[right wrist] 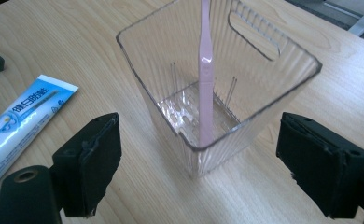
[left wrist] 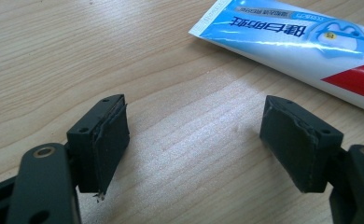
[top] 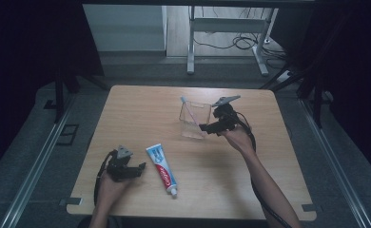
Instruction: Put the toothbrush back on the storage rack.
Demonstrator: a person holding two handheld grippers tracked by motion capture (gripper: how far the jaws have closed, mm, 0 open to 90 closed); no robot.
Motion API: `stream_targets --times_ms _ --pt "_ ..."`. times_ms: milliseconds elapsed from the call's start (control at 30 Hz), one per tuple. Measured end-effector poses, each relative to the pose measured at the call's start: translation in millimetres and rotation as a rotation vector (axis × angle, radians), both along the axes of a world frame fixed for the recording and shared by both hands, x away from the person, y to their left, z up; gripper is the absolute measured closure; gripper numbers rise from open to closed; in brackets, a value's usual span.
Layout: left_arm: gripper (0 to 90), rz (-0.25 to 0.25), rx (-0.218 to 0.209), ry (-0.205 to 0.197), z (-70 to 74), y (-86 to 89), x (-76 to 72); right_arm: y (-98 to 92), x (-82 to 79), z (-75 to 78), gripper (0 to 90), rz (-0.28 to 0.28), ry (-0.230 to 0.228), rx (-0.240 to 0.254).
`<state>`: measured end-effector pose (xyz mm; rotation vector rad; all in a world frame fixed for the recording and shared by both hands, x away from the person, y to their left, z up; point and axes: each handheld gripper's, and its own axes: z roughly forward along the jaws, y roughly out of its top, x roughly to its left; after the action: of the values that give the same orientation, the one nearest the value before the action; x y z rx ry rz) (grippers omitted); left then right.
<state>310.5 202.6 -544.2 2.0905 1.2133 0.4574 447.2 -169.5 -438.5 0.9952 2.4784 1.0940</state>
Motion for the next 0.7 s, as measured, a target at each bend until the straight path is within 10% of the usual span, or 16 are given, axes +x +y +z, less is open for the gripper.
stream_targets --times_ms 700 --pt "23.5 -0.004 0.005 0.002 0.2 0.4 0.0 -16.4 -18.9 -27.9 12.3 0.004 0.027 0.004"
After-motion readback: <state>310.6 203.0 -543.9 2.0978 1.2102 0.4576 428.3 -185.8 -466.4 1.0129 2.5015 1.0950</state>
